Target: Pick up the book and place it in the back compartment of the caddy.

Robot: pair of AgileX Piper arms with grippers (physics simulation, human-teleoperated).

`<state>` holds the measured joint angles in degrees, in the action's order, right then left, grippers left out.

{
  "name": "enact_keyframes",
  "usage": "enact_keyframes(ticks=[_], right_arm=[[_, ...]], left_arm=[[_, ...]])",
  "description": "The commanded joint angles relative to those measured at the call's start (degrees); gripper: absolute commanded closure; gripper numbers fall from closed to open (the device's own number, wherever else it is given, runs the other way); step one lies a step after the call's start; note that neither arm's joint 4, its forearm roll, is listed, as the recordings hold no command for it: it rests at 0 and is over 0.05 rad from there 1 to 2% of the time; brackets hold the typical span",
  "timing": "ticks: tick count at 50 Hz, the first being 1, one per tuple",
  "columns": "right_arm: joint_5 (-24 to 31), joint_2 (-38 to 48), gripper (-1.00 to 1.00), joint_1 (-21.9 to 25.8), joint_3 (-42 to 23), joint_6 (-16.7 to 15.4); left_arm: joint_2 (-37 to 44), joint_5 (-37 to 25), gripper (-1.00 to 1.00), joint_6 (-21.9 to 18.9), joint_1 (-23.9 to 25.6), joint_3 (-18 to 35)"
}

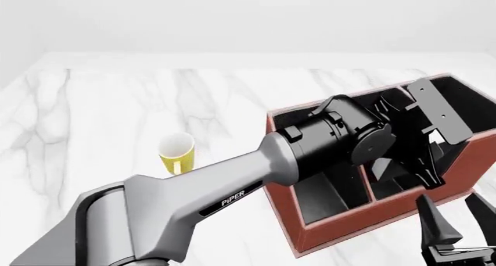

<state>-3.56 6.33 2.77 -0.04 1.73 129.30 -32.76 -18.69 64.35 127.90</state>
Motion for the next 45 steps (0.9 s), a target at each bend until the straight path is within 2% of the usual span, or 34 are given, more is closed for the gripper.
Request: enact_keyframes(ticks=[1, 21, 45], right_arm=[[-0.2, 0.3, -1.00, -0.1, 0.0, 0.3], [-0.2, 0.3, -1.00, 0.1, 0.0, 0.8], [-0.7, 0.8, -1.00, 0.2, 0.0, 1.1]], left_arm=[[0.5, 0.4, 1.00, -0.1, -0.2, 1.6], [0.4, 0.1, 1.00, 1.1, 0.0, 1.1], [4.4, -5.8, 1.00, 1.6, -1.2, 9.3]])
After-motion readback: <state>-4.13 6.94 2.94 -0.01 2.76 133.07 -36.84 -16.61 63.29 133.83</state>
